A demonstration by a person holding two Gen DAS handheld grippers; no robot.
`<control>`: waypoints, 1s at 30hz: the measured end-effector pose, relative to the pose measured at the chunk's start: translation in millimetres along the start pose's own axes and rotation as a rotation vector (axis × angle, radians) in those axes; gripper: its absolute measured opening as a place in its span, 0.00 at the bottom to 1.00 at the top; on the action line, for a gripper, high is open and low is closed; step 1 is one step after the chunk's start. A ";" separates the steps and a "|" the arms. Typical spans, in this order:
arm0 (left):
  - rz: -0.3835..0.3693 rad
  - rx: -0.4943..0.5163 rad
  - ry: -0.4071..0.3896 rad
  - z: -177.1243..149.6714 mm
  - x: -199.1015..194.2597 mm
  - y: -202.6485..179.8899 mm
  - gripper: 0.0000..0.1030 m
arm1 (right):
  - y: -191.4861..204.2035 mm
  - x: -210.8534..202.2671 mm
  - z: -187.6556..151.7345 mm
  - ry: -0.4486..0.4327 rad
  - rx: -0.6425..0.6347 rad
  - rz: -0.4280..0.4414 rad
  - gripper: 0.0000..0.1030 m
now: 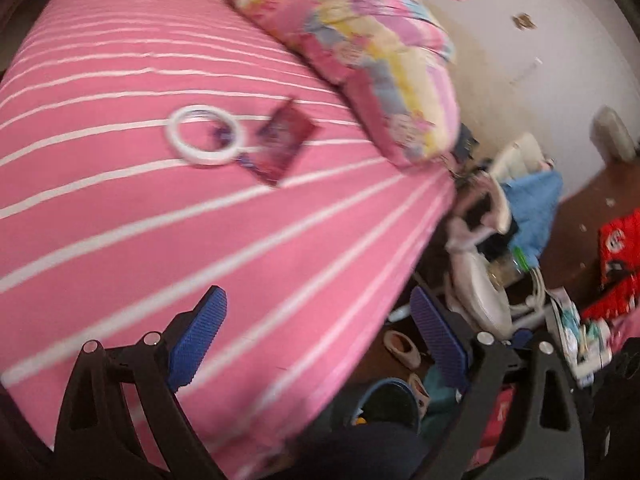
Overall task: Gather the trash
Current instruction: 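Move both tools back over the tape roll and red snack bag, then grasp the white tape roll with the left tool while the right tool grasps the red snack bag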
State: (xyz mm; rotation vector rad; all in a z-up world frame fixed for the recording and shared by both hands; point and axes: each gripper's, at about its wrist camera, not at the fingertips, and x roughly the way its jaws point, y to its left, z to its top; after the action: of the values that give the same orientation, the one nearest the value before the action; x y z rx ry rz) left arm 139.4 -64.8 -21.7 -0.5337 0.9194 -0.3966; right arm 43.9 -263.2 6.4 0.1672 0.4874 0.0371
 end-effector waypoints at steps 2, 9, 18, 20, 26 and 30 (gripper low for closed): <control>0.009 -0.042 0.003 8.9 5.1 22.3 0.88 | 7.5 19.3 2.8 0.007 0.002 0.006 0.87; -0.032 -0.237 0.058 41.3 43.3 90.9 0.88 | 22.1 96.3 1.4 0.051 -0.017 0.016 0.87; -0.019 -0.256 0.120 89.9 107.3 110.4 0.86 | 21.1 166.5 11.0 0.067 -0.022 0.004 0.87; -0.023 -0.275 0.119 96.1 116.1 115.3 0.86 | 19.8 177.0 14.2 0.071 -0.027 0.001 0.87; -0.065 -0.360 0.112 119.6 134.6 133.0 0.83 | 17.9 210.0 24.1 0.089 -0.027 -0.005 0.87; -0.066 -0.393 0.106 130.3 141.4 142.8 0.71 | 24.2 232.1 32.3 0.091 -0.043 0.003 0.87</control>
State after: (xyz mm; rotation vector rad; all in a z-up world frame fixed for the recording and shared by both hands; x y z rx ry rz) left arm 339.0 8.0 -132.1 -0.9108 1.0913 -0.3063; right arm 264.1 -226.7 -68.8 0.1249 0.5768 0.0584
